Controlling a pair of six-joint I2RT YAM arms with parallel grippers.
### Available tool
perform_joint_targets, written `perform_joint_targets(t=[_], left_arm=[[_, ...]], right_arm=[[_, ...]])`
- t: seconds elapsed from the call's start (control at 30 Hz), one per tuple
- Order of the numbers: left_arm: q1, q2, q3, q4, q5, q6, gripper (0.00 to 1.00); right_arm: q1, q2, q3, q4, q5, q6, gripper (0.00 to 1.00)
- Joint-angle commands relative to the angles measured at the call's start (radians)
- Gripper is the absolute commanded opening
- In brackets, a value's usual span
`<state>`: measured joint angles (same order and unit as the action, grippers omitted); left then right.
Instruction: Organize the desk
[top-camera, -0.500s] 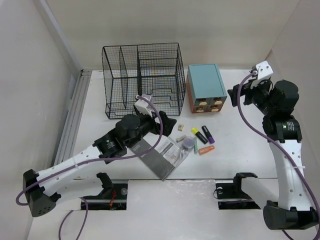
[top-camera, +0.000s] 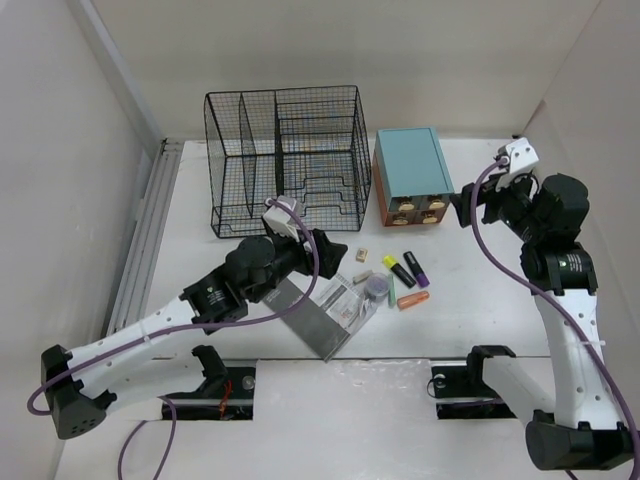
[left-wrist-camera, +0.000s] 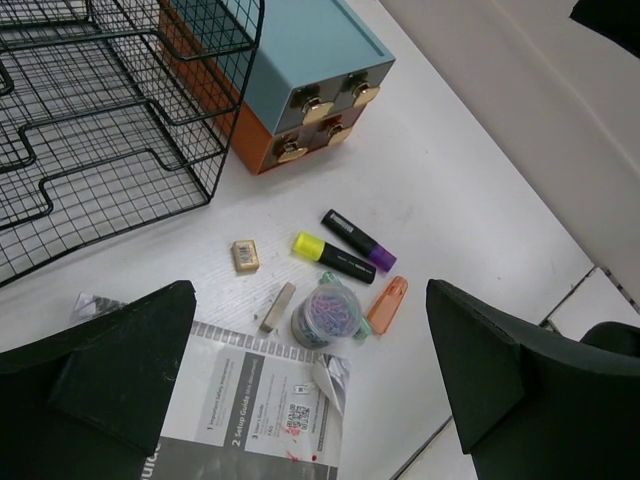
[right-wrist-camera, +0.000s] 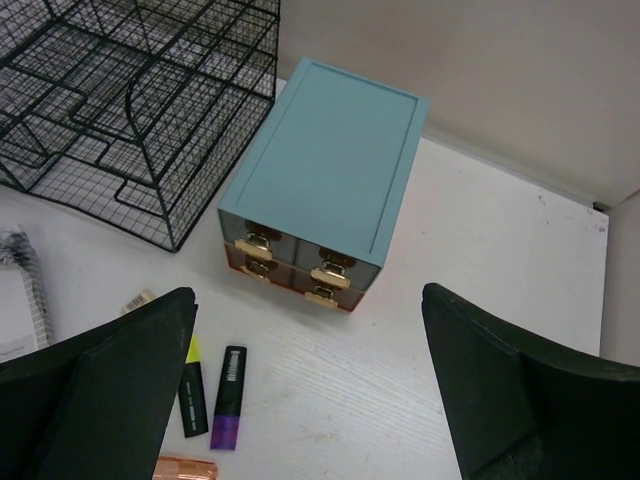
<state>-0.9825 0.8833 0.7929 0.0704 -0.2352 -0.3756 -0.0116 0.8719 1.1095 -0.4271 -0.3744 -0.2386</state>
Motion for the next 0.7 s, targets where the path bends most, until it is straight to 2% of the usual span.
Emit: perform_joint_targets(t=[0.0, 0.07, 0.1, 0.13, 0.17, 0.2, 0.23, 0.27, 0.3, 0.33, 0.37, 0.4, 0.43, 0.47, 0.5, 0.53, 0.57, 0.67], left_arm=[[-0.007, -0.024, -0.018, 0.042, 0.019, -0.003, 1.0], [-0.007, -0.035, -0.03, 0.042, 0.008, -0.046, 0.98], [-0.007, -0.044, -0.046, 0.028, -0.001, -0.068, 0.95], [-0.007, -0.044, -0.046, 0.017, -0.016, -0.089, 0.86], [-0.007, -0.056, -0.061, -0.024, -0.035, -0.156, 0.8], [-0.007, -0.07, -0.073, -0.056, -0.093, -0.198, 0.63], [-0.007, -0.081, -0.073, -0.088, -0.12, -0.242, 0.42], [-0.007, -0.092, -0.086, -0.125, -0.15, -0.291, 0.06], [-0.007, -0.121, -0.105, -0.203, -0.197, -0.418, 0.0], [-0.007, -0.138, -0.122, -0.225, -0.197, -0.469, 0.0], [-0.007, -0.156, -0.145, -0.24, -0.197, -0.527, 0.0], [-0.016, -0.191, -0.196, -0.285, -0.208, -0.595, 0.04], [-0.016, -0.208, -0.227, -0.294, -0.194, -0.655, 0.3], [-0.016, -0.224, -0.259, -0.303, -0.194, -0.751, 0.44], [-0.016, -0.234, -0.289, -0.316, -0.194, -0.796, 0.51], [-0.016, -0.245, -0.344, -0.328, -0.182, -0.828, 0.52], [-0.016, -0.256, -0.363, -0.337, -0.182, -0.88, 0.59], [-0.016, -0.256, -0.388, -0.351, -0.213, -0.902, 0.67]], right_arm=[[0.004, -0.007, -0.004, 0.021, -0.07, 0.005, 0.99], [0.004, 0.013, -0.004, -0.031, -0.18, -0.13, 0.99], [0.004, 0.025, -0.013, -0.062, -0.299, -0.164, 0.99], [0.004, 0.041, -0.013, -0.071, -0.342, -0.165, 0.73], [0.016, 0.067, -0.002, -0.088, -0.368, -0.174, 0.39], [0.028, 0.138, 0.016, -0.107, -0.383, -0.174, 0.04], [0.063, 0.177, 0.038, -0.161, -0.394, -0.191, 0.0], [0.084, 0.214, 0.055, -0.186, -0.408, -0.241, 0.0], [0.102, 0.27, 0.068, -0.203, -0.422, -0.26, 0.02], [0.122, 0.294, 0.078, -0.219, -0.46, -0.281, 0.24], [0.175, 0.311, 0.078, -0.231, -0.471, -0.301, 0.73], [0.212, 0.325, 0.053, -0.231, -0.471, -0.312, 0.81], [0.252, 0.34, 0.037, -0.208, -0.442, -0.312, 0.85], [0.344, 0.34, 0.018, -0.164, -0.417, -0.312, 0.91], [0.395, 0.357, 0.007, -0.145, -0.385, -0.312, 0.91], [0.442, 0.387, -0.003, -0.125, -0.35, -0.312, 0.91], [0.514, 0.41, -0.016, -0.098, -0.306, -0.312, 0.91], [0.573, 0.508, -0.025, -0.043, -0.296, -0.275, 0.91]])
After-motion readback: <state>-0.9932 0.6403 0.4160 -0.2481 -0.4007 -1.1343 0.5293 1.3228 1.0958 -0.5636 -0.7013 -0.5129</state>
